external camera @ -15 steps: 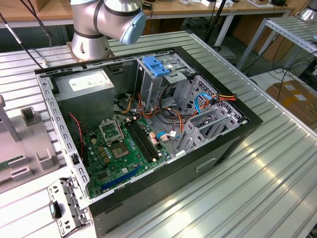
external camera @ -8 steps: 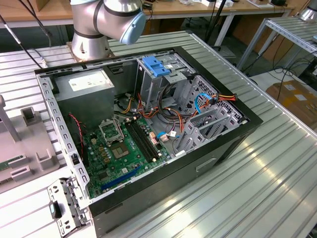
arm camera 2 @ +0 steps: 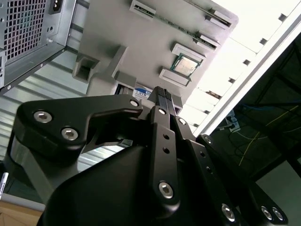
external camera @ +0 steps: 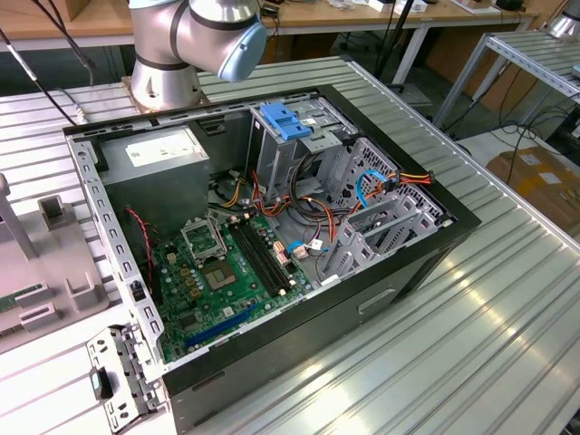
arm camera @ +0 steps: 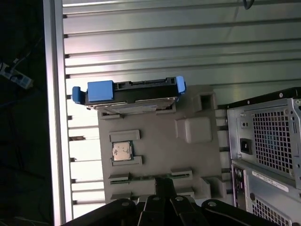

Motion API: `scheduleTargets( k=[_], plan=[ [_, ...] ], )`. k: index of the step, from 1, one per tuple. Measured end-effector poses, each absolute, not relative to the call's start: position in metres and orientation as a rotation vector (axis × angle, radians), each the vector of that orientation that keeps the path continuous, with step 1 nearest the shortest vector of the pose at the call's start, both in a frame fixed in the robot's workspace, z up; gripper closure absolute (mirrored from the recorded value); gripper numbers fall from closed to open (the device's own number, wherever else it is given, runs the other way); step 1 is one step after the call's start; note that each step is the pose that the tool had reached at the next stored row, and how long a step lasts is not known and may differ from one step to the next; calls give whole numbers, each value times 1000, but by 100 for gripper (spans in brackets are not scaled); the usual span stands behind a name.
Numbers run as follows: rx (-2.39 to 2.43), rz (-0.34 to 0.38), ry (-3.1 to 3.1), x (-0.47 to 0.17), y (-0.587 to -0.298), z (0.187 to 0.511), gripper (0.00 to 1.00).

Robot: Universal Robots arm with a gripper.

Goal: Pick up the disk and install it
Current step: 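Reach for the disk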

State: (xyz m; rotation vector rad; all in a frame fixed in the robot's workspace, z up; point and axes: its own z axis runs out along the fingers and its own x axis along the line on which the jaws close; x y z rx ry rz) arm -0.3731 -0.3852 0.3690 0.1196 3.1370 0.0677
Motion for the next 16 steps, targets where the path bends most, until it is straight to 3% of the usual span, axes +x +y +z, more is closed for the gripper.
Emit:
scheduleTargets(
  k=[16],
  plan=[
    [120,68,3137,-383,-368,363,89]
  ],
)
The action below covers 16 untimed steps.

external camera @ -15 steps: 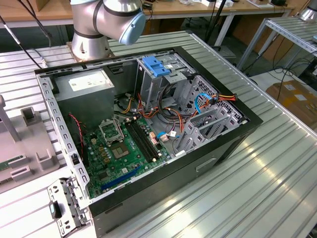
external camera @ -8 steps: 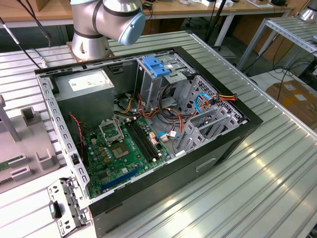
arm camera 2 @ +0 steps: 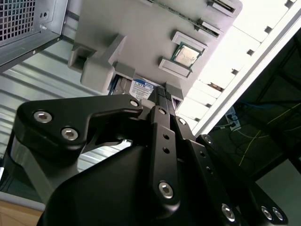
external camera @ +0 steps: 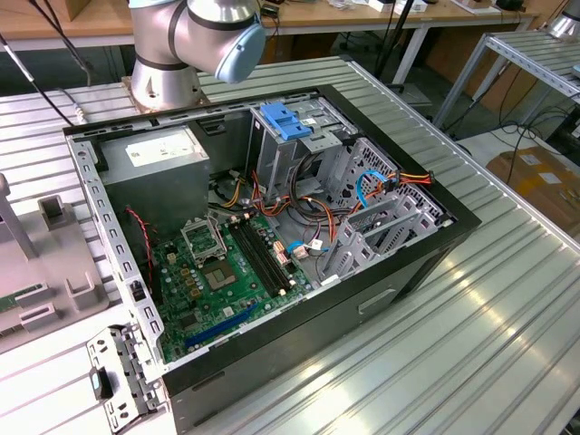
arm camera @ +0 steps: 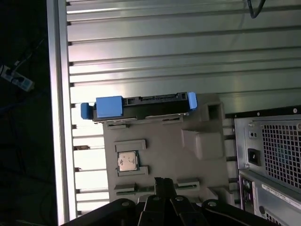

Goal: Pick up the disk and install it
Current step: 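Reach for the disk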

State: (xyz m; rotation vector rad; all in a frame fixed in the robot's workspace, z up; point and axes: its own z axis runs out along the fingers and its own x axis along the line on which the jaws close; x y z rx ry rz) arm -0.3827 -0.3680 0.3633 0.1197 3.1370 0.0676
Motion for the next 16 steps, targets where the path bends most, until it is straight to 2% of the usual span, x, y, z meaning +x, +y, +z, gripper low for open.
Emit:
scheduleTargets(
  k=[16],
  plan=[
    [120,68,3137,-389,-358,355,89]
  ],
)
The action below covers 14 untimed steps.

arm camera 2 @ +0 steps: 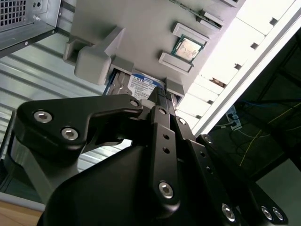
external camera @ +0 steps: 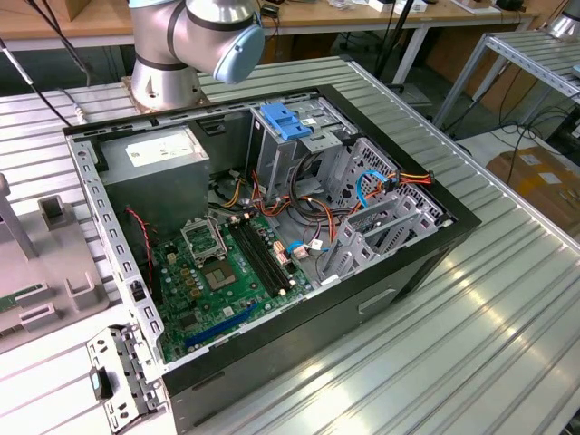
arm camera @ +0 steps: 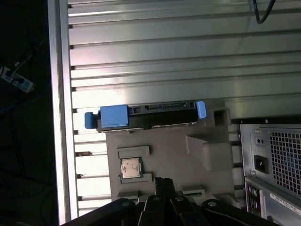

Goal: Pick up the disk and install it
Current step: 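Reach for the disk, then pick up the disk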

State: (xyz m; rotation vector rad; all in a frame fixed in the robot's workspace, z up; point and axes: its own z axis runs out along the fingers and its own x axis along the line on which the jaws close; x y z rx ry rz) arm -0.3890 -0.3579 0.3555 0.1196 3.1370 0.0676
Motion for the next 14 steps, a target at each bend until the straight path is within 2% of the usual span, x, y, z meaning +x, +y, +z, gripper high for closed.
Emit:
scheduleTargets(
  k=[14],
  plan=[
    [120,68,3137,-390,-357,354,89]
  ],
)
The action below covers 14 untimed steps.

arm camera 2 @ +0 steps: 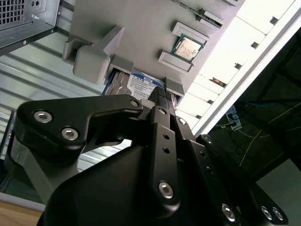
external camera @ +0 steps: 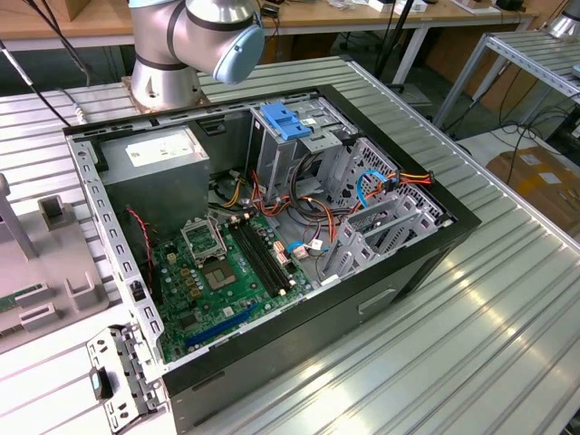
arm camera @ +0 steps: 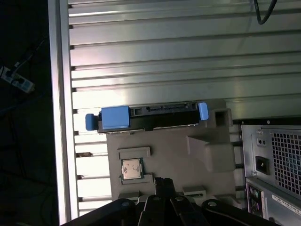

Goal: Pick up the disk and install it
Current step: 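Pick up the disk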

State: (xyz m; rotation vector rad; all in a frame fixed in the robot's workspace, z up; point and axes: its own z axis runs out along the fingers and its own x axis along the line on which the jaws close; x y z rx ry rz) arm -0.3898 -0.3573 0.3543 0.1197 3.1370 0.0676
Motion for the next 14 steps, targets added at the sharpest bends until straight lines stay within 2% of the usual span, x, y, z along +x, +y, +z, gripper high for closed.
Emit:
scheduleTargets(
  k=[14],
  plan=[
    [-73,68,3141,-390,-357,354,89]
  ],
)
